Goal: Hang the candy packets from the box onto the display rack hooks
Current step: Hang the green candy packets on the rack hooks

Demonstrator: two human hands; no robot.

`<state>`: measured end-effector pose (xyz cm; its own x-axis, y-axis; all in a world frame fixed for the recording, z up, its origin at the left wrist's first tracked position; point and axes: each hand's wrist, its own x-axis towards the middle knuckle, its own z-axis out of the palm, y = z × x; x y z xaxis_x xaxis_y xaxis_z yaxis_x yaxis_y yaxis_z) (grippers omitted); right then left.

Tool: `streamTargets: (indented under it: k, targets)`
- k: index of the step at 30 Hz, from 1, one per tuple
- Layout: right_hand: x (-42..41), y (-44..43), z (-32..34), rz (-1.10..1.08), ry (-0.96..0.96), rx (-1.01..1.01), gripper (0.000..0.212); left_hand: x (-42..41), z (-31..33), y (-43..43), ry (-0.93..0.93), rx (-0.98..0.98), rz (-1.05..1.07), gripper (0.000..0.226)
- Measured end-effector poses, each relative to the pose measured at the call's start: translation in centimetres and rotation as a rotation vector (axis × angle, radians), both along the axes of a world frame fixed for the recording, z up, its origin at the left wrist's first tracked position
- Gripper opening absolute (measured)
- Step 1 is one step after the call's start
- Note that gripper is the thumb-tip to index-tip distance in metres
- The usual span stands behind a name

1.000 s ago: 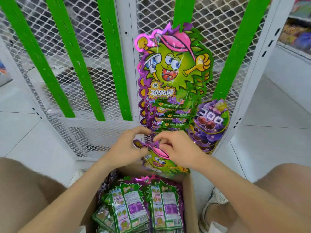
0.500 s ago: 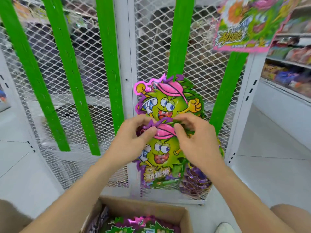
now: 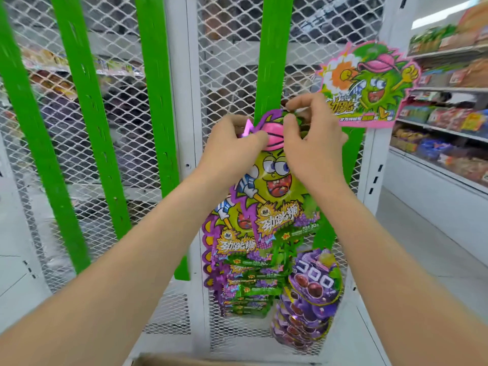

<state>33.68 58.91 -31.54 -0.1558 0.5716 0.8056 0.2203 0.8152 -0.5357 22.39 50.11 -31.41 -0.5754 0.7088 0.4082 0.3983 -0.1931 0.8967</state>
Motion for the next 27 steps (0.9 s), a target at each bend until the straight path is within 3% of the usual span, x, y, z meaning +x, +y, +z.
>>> streamTargets:
  k: [2, 6, 8, 9, 12, 14, 19, 23, 25, 27]
  targets:
    - [-0.2, 0.3, 0.1, 0.034, -0.014, -0.027, 0.014, -0.2, 0.0, 0.3, -0.045, -0.030, -0.044, 0.006]
    - [-0.4, 0.0, 0.6, 0.041, -0.012, -0.048, 0.013, -0.3, 0.3, 0.4, -0.168, -0.051, -0.092, 0.020]
    - [-0.3, -0.2, 1.0, 0.032, -0.022, -0.078, 0.014, -0.5, 0.5, 0.4, -0.252, -0.064, -0.092, 0.057]
    - [-0.3, -0.2, 1.2, 0.027, -0.031, -0.093, 0.015, -0.8, 0.5, 0.5, -0.304, -0.045, -0.098, 0.062]
    - [-0.2, 0.0, 0.7, 0.037, -0.033, -0.082, 0.014, -0.9, 0.6, 0.0, -0.294, -0.088, -0.119, 0.042]
    - [-0.1, 0.0, -0.3, 0.073, -0.027, -0.062, 0.013, -1.0, 0.2, -0.2, -0.162, -0.099, -0.088, 0.029]
    - [0.8, -0.1, -3.0, 0.083, -0.056, 0.004, 0.017, -1.3, -2.4, -1.0, 0.420, -0.024, 0.120, 0.018]
    - [1.7, -1.0, -5.0, -0.104, -0.069, 0.232, 0.028, -1.0, -5.5, -2.5, 0.824, 0.068, 0.402, 0.057]
    - [2.4, -2.7, -7.2, -0.077, -0.081, 0.338, 0.026, -0.6, -7.8, -4.2, 0.942, 0.176, 0.459, 0.048]
    - [3.1, -4.7, -10.5, 0.086, -0.196, 0.323, 0.020, -0.6, -11.3, -6.0, 0.962, 0.210, 0.380, 0.026]
